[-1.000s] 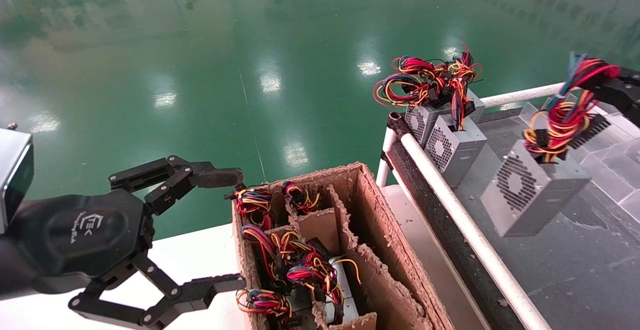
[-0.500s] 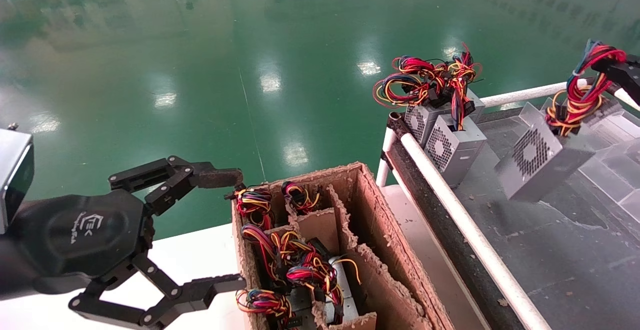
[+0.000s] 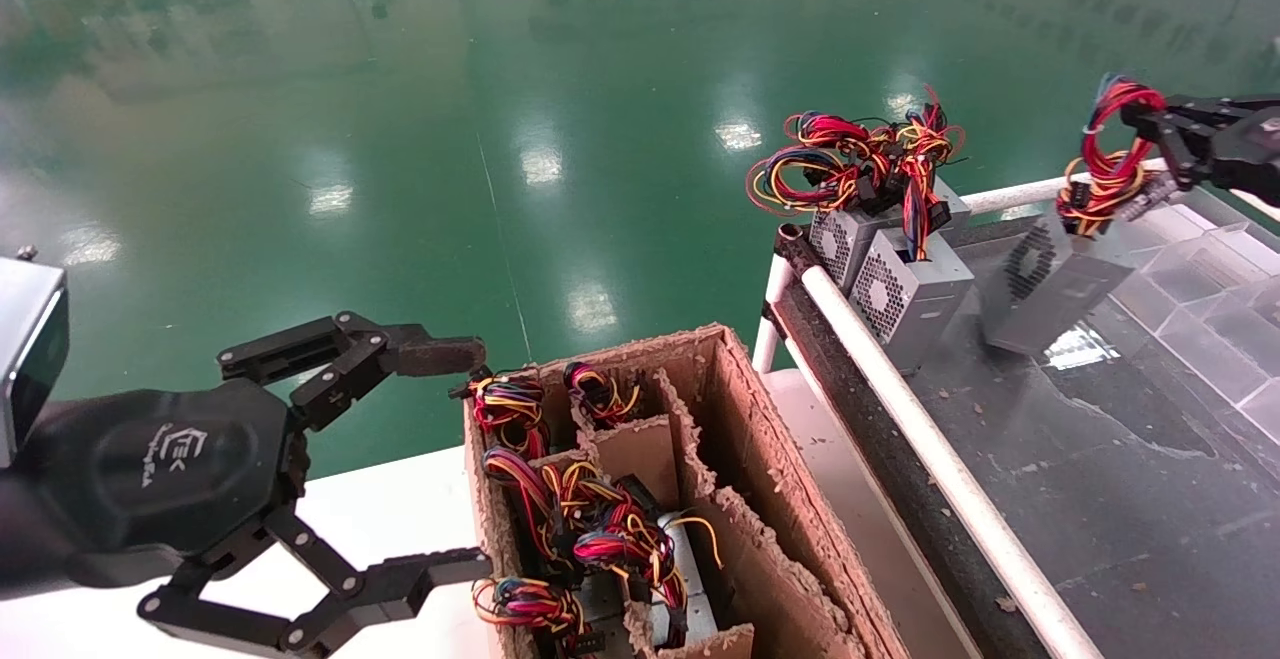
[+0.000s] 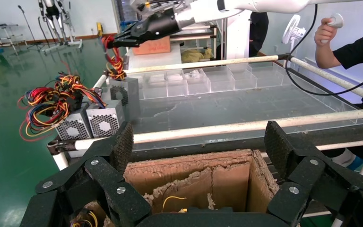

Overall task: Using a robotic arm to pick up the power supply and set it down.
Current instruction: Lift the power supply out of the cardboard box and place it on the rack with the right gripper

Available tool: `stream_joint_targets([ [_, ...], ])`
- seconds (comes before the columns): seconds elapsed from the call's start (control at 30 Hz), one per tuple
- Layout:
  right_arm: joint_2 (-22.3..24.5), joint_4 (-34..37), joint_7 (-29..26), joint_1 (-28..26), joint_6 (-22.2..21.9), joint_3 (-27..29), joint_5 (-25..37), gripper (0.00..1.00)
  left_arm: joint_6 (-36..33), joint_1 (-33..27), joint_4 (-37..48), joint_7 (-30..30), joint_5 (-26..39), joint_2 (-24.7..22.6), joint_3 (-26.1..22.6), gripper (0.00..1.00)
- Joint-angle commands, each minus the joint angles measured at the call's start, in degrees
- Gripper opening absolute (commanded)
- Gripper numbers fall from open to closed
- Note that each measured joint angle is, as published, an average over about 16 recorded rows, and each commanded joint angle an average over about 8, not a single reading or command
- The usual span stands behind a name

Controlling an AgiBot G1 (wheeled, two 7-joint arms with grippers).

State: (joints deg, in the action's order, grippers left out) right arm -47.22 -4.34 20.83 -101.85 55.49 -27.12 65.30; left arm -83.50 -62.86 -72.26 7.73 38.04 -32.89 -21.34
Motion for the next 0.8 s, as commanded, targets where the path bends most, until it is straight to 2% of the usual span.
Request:
stream_joint_targets([
  [0.03,-1.35,1.06,0.27,-0.90,-2.02,-0.40,0.66,0.00,0.00,0.00,0.00,0.00,0.00,0.00,0.00,1.00],
  [0.4,-7.69,3.24,0.36,-3.98,-9.33,-1.66,2.53,0.00,0.00,0.00,0.00,0.00,0.00,0.00,-0.01,1.00],
  [0.8,-12.91,3.82,2.26,-3.78,-15.49,-2.65,3.99,0.00,0.00,0.00,0.00,0.00,-0.01,0.00,-0.01,1.00],
])
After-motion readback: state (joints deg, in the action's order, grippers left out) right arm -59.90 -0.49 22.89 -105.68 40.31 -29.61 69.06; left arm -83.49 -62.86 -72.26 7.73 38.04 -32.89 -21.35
